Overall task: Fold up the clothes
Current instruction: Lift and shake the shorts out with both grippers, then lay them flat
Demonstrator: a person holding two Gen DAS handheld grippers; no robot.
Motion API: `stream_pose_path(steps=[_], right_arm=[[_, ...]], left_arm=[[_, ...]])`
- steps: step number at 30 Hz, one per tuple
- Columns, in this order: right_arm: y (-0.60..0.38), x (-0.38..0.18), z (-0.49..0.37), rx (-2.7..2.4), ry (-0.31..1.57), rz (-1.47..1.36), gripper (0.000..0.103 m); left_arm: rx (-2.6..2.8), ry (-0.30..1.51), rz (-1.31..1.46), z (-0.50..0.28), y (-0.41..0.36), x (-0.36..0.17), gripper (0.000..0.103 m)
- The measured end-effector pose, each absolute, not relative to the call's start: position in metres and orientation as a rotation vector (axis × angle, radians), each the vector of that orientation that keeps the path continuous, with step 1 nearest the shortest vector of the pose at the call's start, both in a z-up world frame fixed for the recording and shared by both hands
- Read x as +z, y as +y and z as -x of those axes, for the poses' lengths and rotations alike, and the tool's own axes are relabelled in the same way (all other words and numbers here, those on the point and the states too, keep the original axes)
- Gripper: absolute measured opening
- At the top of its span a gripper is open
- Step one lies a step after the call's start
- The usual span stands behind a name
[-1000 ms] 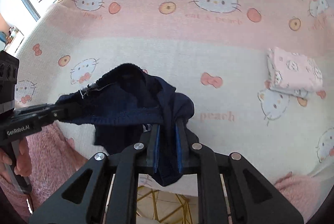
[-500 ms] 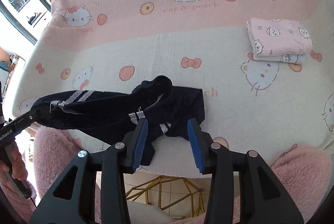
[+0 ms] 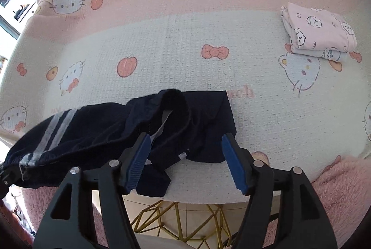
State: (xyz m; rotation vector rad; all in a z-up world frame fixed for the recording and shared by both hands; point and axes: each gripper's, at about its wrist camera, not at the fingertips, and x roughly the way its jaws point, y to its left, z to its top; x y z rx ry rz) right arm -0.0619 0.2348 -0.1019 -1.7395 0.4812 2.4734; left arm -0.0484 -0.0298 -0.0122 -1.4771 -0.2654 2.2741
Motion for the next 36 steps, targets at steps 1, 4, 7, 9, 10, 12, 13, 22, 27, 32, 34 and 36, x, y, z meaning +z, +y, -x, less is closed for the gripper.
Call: stream_pose_path(steps=[1, 4, 7, 9, 10, 12, 13, 22, 27, 32, 34, 36], right_arm=[[0.234, -0.104, 0.064, 2.473, 0.487, 1.759, 0.077], [0.230, -0.122, 0.071, 2.458, 0.519, 1.850, 0.084], [0.223, -0.172, 0.077, 2.345, 0.581, 2.048, 0.031], [0.223, -0.172, 0.074, 2.353, 0.565, 2.013, 0.011], [0.224, -0.172, 0.072, 2.359, 0.557, 1.993, 0.008], [0.225, -0.154, 0.069, 2.410, 0.473, 1.879, 0.007], [0.227, -0.133, 0.068, 2.440, 0.378, 1.771, 0.007], [0.232, -0.027, 0.037, 2.617, 0.176, 1.393, 0.008], [0.236, -0.022, 0.015, 2.659, 0.299, 1.420, 0.008], [0.235, -0.020, 0.005, 2.671, 0.282, 1.408, 0.009], [0.240, -0.015, 0.005, 2.658, 0.242, 1.402, 0.009], [0.248, -0.007, 0.009, 2.652, 0.192, 1.384, 0.009]], left_arm=[[2.272, -0.275, 1.480, 0.048, -0.031, -0.014, 0.013], [2.260, -0.306, 1.492, 0.048, -0.032, -0.020, 0.013], [2.262, -0.300, 1.515, 0.051, -0.032, -0.025, 0.013], [2.278, -0.256, 1.533, 0.052, -0.031, -0.026, 0.014], [2.295, -0.211, 1.543, 0.054, -0.030, -0.027, 0.014], [2.317, -0.077, 1.597, 0.059, -0.028, -0.036, 0.030], [2.326, 0.003, 1.638, 0.063, -0.027, -0.044, 0.038], [2.195, 0.218, 1.627, 0.093, 0.023, -0.082, 0.046], [2.083, 0.175, 1.652, 0.103, 0.050, -0.105, 0.046], [2.068, 0.104, 1.779, 0.114, 0.050, -0.130, 0.005], [2.123, 0.037, 1.755, 0.127, 0.034, -0.111, 0.004], [2.217, 0.032, 1.654, 0.142, 0.022, -0.070, 0.004]])
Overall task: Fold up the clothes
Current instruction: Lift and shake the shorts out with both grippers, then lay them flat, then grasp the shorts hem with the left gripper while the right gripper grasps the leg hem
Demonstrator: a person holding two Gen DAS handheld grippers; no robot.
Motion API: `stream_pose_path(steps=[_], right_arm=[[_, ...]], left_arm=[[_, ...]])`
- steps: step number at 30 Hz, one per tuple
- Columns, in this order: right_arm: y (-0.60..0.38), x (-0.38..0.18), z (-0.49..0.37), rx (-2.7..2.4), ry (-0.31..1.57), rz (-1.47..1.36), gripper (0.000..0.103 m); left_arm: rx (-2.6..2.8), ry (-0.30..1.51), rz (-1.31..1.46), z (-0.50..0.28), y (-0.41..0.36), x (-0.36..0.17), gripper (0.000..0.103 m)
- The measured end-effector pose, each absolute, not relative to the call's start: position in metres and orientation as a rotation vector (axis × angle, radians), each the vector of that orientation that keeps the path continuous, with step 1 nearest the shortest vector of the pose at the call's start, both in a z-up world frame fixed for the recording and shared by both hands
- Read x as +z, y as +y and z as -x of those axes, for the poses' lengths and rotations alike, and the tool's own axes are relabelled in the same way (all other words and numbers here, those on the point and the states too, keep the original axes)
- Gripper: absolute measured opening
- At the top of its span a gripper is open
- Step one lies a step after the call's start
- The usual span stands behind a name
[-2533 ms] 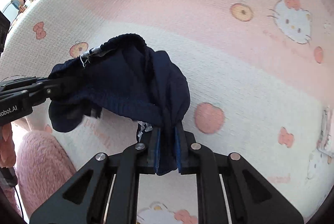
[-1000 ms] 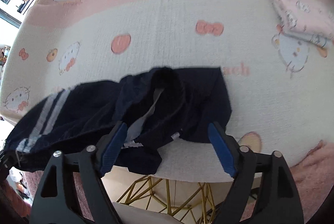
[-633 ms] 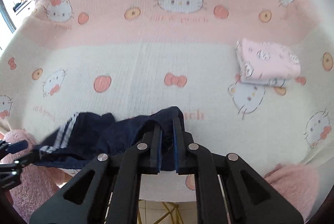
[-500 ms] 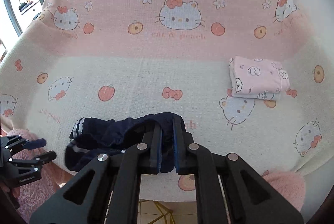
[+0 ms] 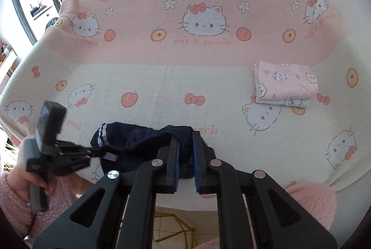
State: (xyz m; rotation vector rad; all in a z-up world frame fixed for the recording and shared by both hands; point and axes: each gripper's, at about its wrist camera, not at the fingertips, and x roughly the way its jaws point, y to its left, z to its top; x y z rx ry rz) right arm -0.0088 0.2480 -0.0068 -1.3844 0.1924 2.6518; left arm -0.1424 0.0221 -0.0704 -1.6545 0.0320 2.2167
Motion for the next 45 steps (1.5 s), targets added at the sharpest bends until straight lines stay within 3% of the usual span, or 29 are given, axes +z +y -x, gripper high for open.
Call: stream_pose_path(steps=[8, 13, 15, 18, 23, 26, 28, 30, 35, 37, 40, 43, 45], right_arm=[[0.245, 0.107, 0.031, 2.803, 0.027, 1.012, 0.009], [0.242, 0.170, 0.021, 2.898, 0.070, 0.786, 0.009], [0.240, 0.167, 0.020, 2.899, 0.098, 0.803, 0.009], [0.238, 0.132, 0.023, 2.846, 0.110, 0.928, 0.009], [0.243, 0.007, 0.026, 2.648, 0.259, 1.372, 0.009], [0.243, -0.057, 0.022, 2.514, 0.290, 1.580, 0.009], [0.242, -0.088, 0.014, 2.461, 0.336, 1.678, 0.009], [0.240, -0.103, 0.014, 2.439, 0.331, 1.716, 0.009], [0.236, -0.114, 0.028, 2.445, 0.260, 1.748, 0.026], [0.231, -0.119, 0.044, 2.452, 0.193, 1.763, 0.032], [0.233, -0.132, 0.067, 2.428, 0.163, 1.790, 0.033], [0.239, -0.147, 0.079, 2.383, 0.188, 1.785, 0.033], [0.243, -0.159, 0.084, 2.357, 0.223, 1.794, 0.033]], left_arm=[[2.600, 0.036, 1.023, 0.143, -0.005, 0.148, 0.004], [2.690, 0.090, 0.833, 0.127, -0.012, 0.204, 0.004], [2.682, 0.096, 0.882, 0.125, -0.012, 0.191, 0.004], [2.587, 0.017, 1.122, 0.128, -0.016, 0.128, 0.004], [2.345, -0.058, 1.679, 0.123, -0.012, -0.036, 0.004], [2.190, -0.062, 1.899, 0.109, -0.006, -0.106, 0.006], [2.190, -0.011, 1.931, 0.099, -0.001, -0.117, 0.007], [2.212, 0.045, 1.917, 0.096, 0.002, -0.118, 0.016], [2.284, 0.136, 1.758, 0.101, 0.013, -0.094, 0.040], [2.301, 0.188, 1.743, 0.109, 0.019, -0.092, 0.040], [2.339, 0.231, 1.720, 0.121, 0.019, -0.095, 0.040], [2.329, 0.143, 1.765, 0.124, 0.013, -0.109, 0.040], [2.274, -0.039, 1.794, 0.125, 0.001, -0.121, 0.038]])
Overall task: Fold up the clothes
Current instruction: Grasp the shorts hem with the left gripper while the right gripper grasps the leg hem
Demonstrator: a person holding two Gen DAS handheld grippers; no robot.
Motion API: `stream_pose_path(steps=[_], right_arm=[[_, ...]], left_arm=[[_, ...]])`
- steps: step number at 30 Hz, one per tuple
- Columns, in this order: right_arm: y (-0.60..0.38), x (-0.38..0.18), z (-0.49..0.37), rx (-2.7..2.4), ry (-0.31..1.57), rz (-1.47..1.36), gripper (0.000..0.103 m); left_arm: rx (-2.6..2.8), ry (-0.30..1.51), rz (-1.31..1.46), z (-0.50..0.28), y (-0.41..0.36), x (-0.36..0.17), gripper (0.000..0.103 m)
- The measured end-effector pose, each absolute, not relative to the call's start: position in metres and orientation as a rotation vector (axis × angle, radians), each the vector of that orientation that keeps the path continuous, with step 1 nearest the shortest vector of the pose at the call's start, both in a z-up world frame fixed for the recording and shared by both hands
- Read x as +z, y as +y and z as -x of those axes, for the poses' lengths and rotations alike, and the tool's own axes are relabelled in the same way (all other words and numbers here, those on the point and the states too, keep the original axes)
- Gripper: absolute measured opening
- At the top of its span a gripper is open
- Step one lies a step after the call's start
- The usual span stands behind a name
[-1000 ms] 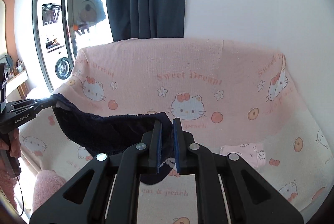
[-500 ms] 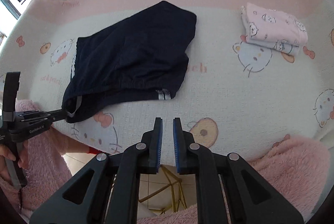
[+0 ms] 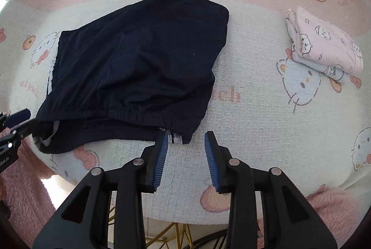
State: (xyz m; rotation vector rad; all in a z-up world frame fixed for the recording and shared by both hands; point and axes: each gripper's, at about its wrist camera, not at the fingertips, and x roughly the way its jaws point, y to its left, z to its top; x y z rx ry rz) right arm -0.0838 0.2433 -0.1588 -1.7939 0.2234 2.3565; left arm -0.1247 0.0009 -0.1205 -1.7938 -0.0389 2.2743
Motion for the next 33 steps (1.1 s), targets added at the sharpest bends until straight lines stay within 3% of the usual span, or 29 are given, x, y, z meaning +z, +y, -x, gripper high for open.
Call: stream_pose_path(steps=[2, 4, 9, 15, 19, 25, 27, 30, 33], right_arm=[[0.250, -0.161, 0.084, 2.351, 0.316, 1.745, 0.033], [0.260, -0.153, 0.079, 2.365, 0.444, 1.633, 0.033], [0.263, -0.164, 0.097, 2.311, 0.371, 1.687, 0.034], [0.268, -0.192, 0.098, 2.246, 0.324, 1.768, 0.034], [0.267, -0.191, 0.082, 2.201, 0.236, 1.766, 0.045], [0.273, -0.170, 0.039, 2.151, 0.333, 1.713, 0.045], [0.275, -0.158, 0.028, 2.184, 0.408, 1.674, 0.045], [0.275, -0.145, 0.028, 2.242, 0.460, 1.615, 0.045], [0.268, -0.157, 0.044, 2.258, 0.428, 1.668, 0.045]], left_arm=[[2.265, -0.250, 1.781, 0.126, -0.015, -0.122, 0.033], [2.312, -0.328, 1.758, 0.130, -0.025, -0.117, 0.033], [2.383, -0.304, 1.800, 0.141, -0.034, -0.117, 0.033], [2.268, -0.230, 2.004, 0.130, -0.029, -0.158, 0.033], [2.248, -0.099, 1.996, 0.122, -0.013, -0.154, 0.033], [2.238, -0.524, 1.957, 0.105, -0.048, -0.142, 0.033], [2.237, -0.581, 1.959, 0.108, -0.056, -0.141, 0.033], [2.277, -0.548, 1.981, 0.112, -0.057, -0.145, 0.033], [2.274, -0.393, 2.022, 0.113, -0.042, -0.151, 0.034]])
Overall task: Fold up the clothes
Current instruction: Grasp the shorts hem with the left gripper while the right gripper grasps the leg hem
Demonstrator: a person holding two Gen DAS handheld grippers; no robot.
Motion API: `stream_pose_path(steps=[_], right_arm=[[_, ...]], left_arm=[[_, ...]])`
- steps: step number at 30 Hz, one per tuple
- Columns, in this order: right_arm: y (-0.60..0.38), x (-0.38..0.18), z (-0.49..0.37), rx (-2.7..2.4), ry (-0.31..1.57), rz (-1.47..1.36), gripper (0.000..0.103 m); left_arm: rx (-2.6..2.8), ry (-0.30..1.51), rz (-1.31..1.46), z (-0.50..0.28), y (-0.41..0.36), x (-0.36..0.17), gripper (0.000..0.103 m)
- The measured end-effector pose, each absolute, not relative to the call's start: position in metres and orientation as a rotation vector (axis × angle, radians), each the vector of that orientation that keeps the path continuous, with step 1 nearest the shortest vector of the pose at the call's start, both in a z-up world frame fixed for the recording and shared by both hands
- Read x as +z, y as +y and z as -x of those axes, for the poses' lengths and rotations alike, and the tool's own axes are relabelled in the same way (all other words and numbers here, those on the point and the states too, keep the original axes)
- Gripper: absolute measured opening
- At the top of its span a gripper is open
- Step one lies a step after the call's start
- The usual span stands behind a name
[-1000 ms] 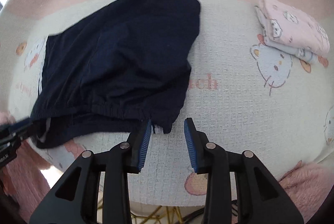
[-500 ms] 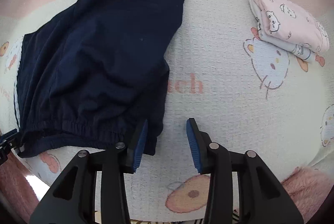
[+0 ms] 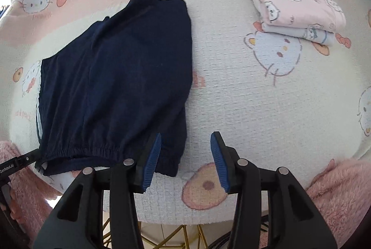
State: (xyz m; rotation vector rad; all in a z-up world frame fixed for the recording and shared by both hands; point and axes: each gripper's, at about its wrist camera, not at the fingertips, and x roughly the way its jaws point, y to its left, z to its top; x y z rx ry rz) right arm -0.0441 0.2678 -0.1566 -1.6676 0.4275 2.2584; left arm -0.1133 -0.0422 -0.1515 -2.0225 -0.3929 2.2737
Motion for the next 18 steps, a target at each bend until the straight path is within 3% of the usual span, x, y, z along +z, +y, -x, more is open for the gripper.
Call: stream_pose_path(steps=[3, 6, 10, 12, 15, 18], right_arm=[[0.256, -0.178, 0.046, 2.158, 0.244, 1.772, 0.045], [0.250, -0.175, 0.031, 2.146, 0.192, 1.783, 0.045], [0.250, -0.166, 0.014, 2.084, 0.136, 1.782, 0.045], [0.255, -0.154, 0.004, 2.162, 0.283, 1.725, 0.045], [0.272, -0.139, -0.001, 2.261, 0.655, 1.645, 0.045], [0.272, -0.145, 0.003, 2.229, 0.714, 1.677, 0.045]], left_arm=[[2.278, -0.178, 2.015, 0.109, -0.022, -0.147, 0.044], [2.268, -0.135, 2.004, 0.104, -0.016, -0.144, 0.045], [2.185, -0.579, 1.904, 0.105, -0.041, -0.131, 0.046], [2.159, -0.694, 1.872, 0.105, -0.049, -0.127, 0.046], [2.186, -0.557, 1.955, 0.102, -0.040, -0.133, 0.045], [2.197, -0.374, 2.008, 0.097, -0.023, -0.137, 0.045]])
